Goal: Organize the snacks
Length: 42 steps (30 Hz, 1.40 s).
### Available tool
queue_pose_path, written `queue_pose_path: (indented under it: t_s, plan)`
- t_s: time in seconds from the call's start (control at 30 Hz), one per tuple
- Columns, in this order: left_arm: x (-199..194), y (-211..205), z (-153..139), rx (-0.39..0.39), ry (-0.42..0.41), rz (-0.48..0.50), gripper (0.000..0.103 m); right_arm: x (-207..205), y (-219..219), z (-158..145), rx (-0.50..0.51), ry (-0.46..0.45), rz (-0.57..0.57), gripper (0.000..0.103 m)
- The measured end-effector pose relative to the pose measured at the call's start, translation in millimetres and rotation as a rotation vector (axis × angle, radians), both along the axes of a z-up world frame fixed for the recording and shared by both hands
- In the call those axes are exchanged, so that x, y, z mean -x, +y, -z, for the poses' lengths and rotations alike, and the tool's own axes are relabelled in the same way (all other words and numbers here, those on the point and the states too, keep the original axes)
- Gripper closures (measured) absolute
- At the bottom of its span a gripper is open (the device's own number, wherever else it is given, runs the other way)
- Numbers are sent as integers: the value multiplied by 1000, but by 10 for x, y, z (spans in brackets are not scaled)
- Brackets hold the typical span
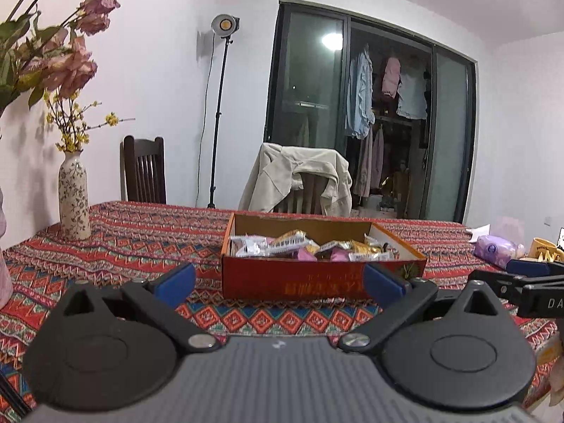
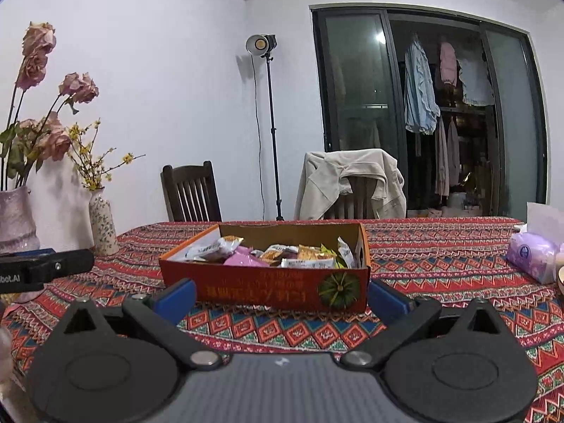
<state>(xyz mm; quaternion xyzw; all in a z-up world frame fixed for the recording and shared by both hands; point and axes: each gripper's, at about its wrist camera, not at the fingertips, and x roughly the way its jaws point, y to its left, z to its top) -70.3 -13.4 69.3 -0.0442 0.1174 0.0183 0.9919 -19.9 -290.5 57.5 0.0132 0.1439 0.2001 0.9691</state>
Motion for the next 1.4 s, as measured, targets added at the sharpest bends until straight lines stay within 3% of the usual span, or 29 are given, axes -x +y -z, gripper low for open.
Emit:
queue_pose_path:
  t_s: [0.73,1.4]
  plan:
    - [-32,47,420,21,96,13,0,-9,-23,379,30,89,10,0]
    - [-119,41,525,21,130,18,0,-106,-23,511,34,127,10,0]
